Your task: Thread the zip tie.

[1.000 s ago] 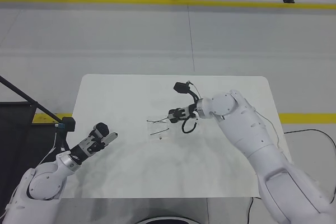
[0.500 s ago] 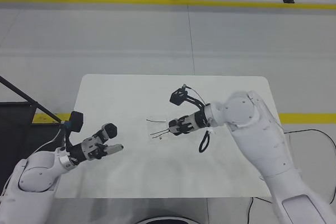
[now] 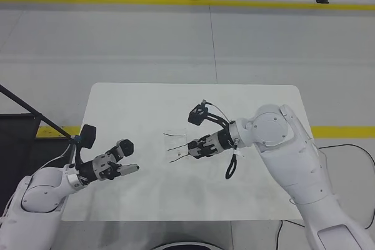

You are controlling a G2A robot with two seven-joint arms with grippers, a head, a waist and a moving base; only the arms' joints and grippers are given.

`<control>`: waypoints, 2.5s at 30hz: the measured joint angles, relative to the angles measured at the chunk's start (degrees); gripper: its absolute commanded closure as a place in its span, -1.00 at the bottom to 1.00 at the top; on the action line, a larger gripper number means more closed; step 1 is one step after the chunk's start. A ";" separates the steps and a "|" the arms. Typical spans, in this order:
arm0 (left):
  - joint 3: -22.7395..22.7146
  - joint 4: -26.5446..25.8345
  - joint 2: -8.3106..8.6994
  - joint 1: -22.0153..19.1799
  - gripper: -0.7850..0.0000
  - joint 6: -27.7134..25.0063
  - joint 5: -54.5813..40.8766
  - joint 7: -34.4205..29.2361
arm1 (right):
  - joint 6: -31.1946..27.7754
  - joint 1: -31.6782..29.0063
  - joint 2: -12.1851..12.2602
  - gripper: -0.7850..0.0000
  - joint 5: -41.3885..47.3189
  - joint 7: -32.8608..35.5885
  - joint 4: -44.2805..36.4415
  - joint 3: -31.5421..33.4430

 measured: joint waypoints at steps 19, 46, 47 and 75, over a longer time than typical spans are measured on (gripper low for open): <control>18.18 1.36 7.48 -11.16 -1.00 -5.73 2.37 -1.33 | 0.47 16.34 0.07 1.00 15.05 3.53 3.15 -16.48; 21.40 2.46 7.93 -14.28 -0.56 -6.73 5.06 4.04 | 1.66 18.28 0.38 1.00 15.72 1.77 3.40 -19.19; 21.83 2.82 7.94 -14.69 -0.34 -6.92 4.90 4.02 | 1.71 18.42 0.31 1.00 15.83 1.87 3.55 -19.32; 26.99 5.80 8.06 -18.47 0.65 -7.03 7.45 9.54 | 1.25 22.45 -2.16 1.00 17.78 2.25 8.05 -22.86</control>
